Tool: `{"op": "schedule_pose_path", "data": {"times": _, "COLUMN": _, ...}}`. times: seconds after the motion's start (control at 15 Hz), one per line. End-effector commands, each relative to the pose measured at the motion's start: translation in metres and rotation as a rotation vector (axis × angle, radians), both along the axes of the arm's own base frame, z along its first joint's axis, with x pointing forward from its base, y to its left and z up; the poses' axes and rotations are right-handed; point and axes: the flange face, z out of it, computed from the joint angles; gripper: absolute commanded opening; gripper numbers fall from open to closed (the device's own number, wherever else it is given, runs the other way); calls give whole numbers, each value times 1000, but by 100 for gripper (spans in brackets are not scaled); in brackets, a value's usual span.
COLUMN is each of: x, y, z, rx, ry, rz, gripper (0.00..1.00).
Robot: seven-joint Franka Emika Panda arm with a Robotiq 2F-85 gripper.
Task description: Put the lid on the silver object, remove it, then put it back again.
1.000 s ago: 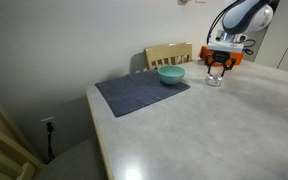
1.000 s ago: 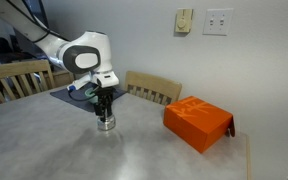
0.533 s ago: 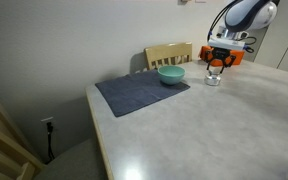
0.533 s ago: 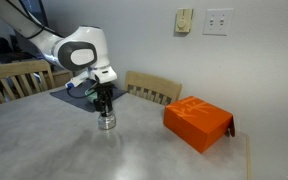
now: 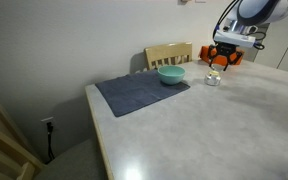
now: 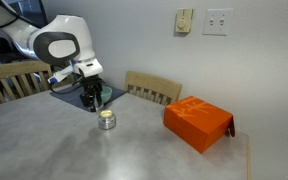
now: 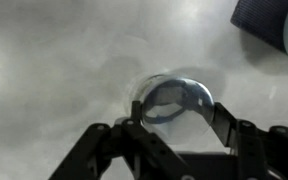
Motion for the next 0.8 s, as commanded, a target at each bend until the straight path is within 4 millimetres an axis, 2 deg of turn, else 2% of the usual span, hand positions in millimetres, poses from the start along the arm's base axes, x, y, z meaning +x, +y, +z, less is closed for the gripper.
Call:
{"op": "schedule_pose_path", "data": {"times": 0.0, "x": -22, "y": 18, "z": -12, "rx": 20, "ry": 42, "rz": 47, "gripper": 44}}
{"op": "schedule_pose_path", "data": {"times": 0.33, "x": -32, "y": 46, "z": -52, "rx": 47, "ry": 113, "rz": 114, "gripper": 44}}
{"op": "schedule_pose_path", "data": {"times": 0.73, "x": -35, "y": 55, "z": -95, "rx": 31, "ry": 151, "rz": 192, "gripper": 44}}
